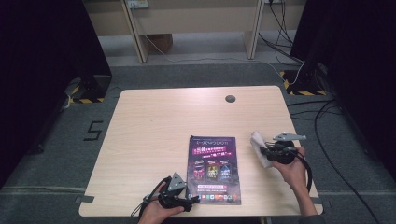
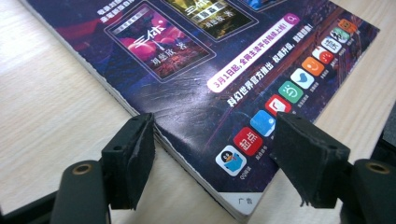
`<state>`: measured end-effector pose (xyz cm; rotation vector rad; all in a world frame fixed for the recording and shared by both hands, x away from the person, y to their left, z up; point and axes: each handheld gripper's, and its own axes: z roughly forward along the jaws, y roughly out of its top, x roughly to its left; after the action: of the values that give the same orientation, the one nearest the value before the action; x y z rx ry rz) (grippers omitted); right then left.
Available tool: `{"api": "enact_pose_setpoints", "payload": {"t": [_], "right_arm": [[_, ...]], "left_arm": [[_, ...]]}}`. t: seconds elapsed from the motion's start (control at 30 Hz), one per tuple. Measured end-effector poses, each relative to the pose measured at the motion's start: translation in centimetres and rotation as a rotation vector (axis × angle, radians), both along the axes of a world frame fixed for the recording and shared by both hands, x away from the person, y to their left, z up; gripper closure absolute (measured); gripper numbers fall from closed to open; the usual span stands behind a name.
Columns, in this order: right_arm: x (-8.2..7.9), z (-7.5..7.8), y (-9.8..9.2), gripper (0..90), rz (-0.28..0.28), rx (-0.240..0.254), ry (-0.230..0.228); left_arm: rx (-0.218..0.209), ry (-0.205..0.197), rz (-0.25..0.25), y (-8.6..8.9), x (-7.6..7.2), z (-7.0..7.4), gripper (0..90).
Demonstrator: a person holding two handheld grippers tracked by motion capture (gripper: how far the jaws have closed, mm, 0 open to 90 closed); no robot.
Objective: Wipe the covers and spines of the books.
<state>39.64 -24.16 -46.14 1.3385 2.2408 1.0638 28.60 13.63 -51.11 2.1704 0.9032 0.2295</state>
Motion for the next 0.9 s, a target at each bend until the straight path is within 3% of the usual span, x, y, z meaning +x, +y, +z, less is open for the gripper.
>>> {"api": "enact_pose_setpoints", "payload": {"t": [0.4,0.63,0.67,0.7,0.8,0.9], "right_arm": [[-0.3,-0.7,5.2,78.1,0.125,-0.04,0.01],[-0.8,-2.0,8.5,77.6,0.208,-0.121,0.046],[-0.8,-2.0,8.5,77.6,0.208,-0.121,0.046],[-0.9,-2.4,9.1,77.2,0.23,-0.164,0.051],[-1.0,-2.8,9.4,76.7,0.228,-0.198,0.046],[-0.9,-2.8,9.3,76.4,0.226,-0.196,0.045]], "left_arm": [[0.007,-0.017,-0.004,-2.0,-1.4,0.0,29.8],[-0.004,-0.015,0.002,-2.1,-1.5,-0.1,29.5],[-0.004,-0.015,0.002,-2.1,-1.5,-0.1,29.5],[-0.005,-0.016,0.002,-2.1,-1.5,-0.1,29.5],[-0.008,-0.02,0.002,-2.1,-1.5,-0.1,29.4],[-0.009,-0.018,0.003,-2.1,-1.5,-0.1,29.4]]}}
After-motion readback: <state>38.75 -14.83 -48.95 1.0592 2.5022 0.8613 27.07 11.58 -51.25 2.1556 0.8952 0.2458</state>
